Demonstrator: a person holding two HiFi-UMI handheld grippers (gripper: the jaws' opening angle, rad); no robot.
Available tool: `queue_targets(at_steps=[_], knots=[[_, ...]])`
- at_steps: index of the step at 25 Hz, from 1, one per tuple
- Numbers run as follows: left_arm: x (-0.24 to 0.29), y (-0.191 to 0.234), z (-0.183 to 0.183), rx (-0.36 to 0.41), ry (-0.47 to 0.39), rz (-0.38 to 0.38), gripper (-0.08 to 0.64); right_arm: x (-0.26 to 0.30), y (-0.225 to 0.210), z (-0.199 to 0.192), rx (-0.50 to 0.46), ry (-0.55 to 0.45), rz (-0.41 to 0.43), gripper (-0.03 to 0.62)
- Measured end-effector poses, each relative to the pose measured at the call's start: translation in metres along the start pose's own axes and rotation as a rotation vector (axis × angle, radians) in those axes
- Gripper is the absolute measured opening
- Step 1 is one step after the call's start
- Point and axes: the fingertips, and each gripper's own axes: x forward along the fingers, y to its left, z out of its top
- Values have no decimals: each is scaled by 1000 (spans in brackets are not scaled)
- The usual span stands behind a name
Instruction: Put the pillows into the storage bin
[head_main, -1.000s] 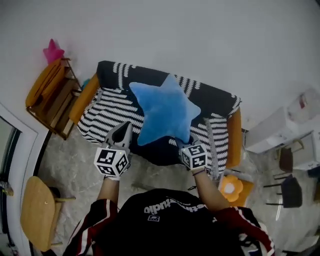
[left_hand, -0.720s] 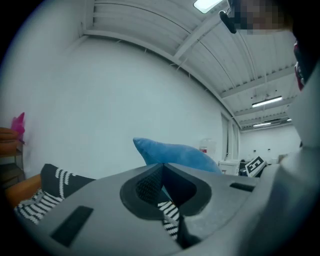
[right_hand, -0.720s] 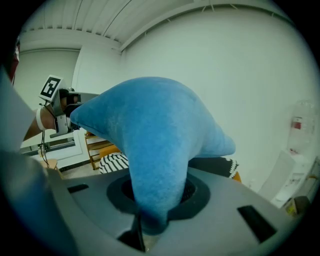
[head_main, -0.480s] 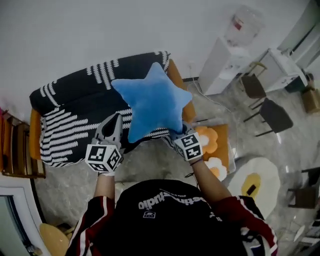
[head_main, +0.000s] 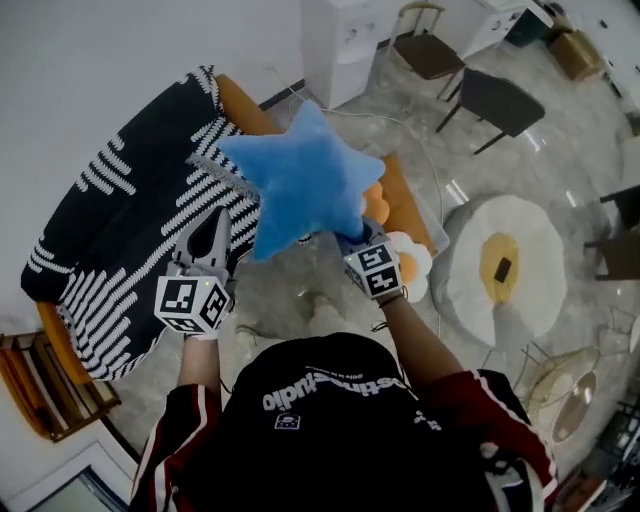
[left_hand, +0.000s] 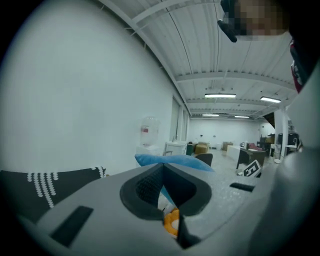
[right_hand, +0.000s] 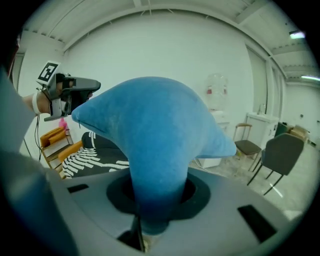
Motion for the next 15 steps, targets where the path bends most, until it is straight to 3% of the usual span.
queue_targets(at_steps=[2,6,15], knots=[[24,-23,-9,11,33,-50,3,-8,-29,-23,82,-39,-46,92],[68,-63,-30,25,102,-149,3,-36,-81,-90,89,121,-169,92],[144,-142,-83,46,219,-321,3,-62,-159,-203,239,226,-326,97]])
